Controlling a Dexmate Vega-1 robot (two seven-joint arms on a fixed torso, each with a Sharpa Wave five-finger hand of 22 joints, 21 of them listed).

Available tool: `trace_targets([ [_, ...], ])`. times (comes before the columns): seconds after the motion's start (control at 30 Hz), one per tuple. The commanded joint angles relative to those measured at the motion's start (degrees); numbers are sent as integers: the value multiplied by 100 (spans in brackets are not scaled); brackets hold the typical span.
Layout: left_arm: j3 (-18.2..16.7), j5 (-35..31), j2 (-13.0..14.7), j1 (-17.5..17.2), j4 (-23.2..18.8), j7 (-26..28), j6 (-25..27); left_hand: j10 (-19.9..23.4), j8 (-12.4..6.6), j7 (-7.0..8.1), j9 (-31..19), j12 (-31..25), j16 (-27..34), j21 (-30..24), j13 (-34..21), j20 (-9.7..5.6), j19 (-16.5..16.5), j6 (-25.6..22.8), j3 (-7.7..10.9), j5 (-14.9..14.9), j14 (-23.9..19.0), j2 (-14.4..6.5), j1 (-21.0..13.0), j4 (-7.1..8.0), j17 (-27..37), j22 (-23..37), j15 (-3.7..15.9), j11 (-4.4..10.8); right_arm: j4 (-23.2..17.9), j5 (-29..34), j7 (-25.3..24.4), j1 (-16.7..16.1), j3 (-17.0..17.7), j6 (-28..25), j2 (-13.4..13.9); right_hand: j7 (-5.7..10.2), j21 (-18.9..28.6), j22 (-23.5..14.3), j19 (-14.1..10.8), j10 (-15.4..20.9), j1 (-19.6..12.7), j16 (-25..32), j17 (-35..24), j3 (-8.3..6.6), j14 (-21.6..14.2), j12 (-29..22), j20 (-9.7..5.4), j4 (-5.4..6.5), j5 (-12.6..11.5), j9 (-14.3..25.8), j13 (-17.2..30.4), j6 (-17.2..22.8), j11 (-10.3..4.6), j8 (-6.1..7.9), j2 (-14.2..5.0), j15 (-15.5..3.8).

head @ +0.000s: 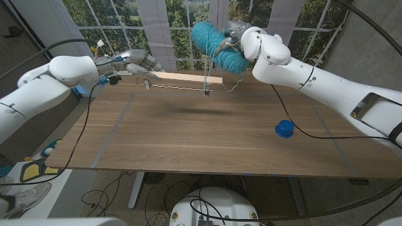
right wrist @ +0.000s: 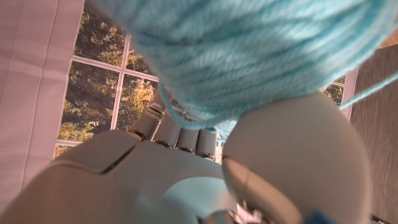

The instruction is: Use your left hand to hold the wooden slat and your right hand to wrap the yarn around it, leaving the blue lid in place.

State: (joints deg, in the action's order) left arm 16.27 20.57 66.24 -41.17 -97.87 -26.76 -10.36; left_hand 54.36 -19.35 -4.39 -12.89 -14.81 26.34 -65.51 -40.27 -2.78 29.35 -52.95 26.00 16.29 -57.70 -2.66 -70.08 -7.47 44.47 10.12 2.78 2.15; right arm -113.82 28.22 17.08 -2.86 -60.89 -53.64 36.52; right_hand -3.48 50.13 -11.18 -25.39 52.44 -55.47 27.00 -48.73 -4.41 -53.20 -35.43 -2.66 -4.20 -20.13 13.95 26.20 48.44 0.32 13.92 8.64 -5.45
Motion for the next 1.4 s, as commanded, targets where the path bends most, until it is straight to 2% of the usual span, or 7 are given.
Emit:
trace_targets([
  [0.03, 165, -451, 31, 145, -139, 142, 274, 342, -41, 398, -759, 13, -26, -41, -20, -454, -16, -774, 9, 29, -684, -483, -344, 33, 35, 20, 1013, 313, -154, 443, 310, 46, 85, 144, -98, 974, 21, -8, 29, 427, -1852, -21, -2, -1, 227, -40, -381, 48, -13, 19, 33, 1087, -388, 5, -1819, -707],
  [0.5, 369, -785, -165, 413, -21, 216, 431, 395, -21, 392, -753, 41, -44, -57, -6, -452, -37, -811, 11, 29, -702, -491, -348, 36, 56, 20, 1014, 303, -315, 849, 1023, 234, 130, 160, -151, 1004, 49, 3, 34, 431, -1862, -45, -5, 7, 194, -24, -386, 75, -18, 20, 29, 1084, -407, -20, -1827, -715],
  [0.87, 532, -988, -355, 638, 147, 218, 397, 417, -14, 381, -743, 57, -50, -68, -2, -449, -47, -851, 11, 29, -722, -492, -349, 38, 67, 20, 1011, 289, -506, 961, 2385, 805, -87, -167, -158, 999, 107, 9, -43, 465, -1855, -1, -39, 18, 64, -27, -366, 114, -14, 20, 36, 1088, -491, -40, -1842, -709],
  [0.97, 598, -1014, -431, 739, 226, 147, 358, 415, -11, 383, -749, 61, -53, -73, -9, -450, -50, -850, 13, 29, -727, -493, -352, 36, 71, 21, 1011, 282, -494, 491, 2904, 948, 80, -194, -180, 963, 137, 9, -84, 481, -1858, 76, -92, 31, -53, -31, -342, 119, -7, 21, 44, 1098, -518, -45, -1835, -718],
  [1.1, 649, -1030, -496, 818, 302, 100, 316, 432, -5, 391, -748, 76, -56, -79, 5, -449, -55, -862, 12, 29, -741, -492, -353, 37, 77, 21, 1011, 296, -428, -2, 3240, 1107, 157, -206, -188, 920, 151, 8, -85, 492, -1867, 132, -136, 36, -126, -38, -323, 121, -3, 22, 60, 1096, -516, -53, -1837, -718],
  [1.27, 674, -1028, -549, 864, 366, 93, 293, 435, 1, 388, -747, 82, -59, -85, -1, -452, -59, -868, 13, 29, -749, -493, -356, 35, 83, 21, 1010, 294, -376, -768, 3365, 1147, 386, -37, -169, 865, 175, 5, -84, 520, -1884, 190, -197, 42, -177, -54, -289, 122, 4, 25, 85, 1091, -457, -64, -1839, -704],
  [1.4, 658, -1073, -559, 839, 354, 193, 272, 439, -2, 396, -757, 86, -62, -91, -5, -454, -62, -875, 14, 28, -755, -493, -358, 35, 87, 22, 1010, 304, -494, -1056, 3356, 1278, 324, -36, -91, 823, 189, 2, -79, 524, -1896, 218, -236, 42, -188, -59, -269, 124, 9, 28, 103, 1075, -436, -77, -1845, -697],
])
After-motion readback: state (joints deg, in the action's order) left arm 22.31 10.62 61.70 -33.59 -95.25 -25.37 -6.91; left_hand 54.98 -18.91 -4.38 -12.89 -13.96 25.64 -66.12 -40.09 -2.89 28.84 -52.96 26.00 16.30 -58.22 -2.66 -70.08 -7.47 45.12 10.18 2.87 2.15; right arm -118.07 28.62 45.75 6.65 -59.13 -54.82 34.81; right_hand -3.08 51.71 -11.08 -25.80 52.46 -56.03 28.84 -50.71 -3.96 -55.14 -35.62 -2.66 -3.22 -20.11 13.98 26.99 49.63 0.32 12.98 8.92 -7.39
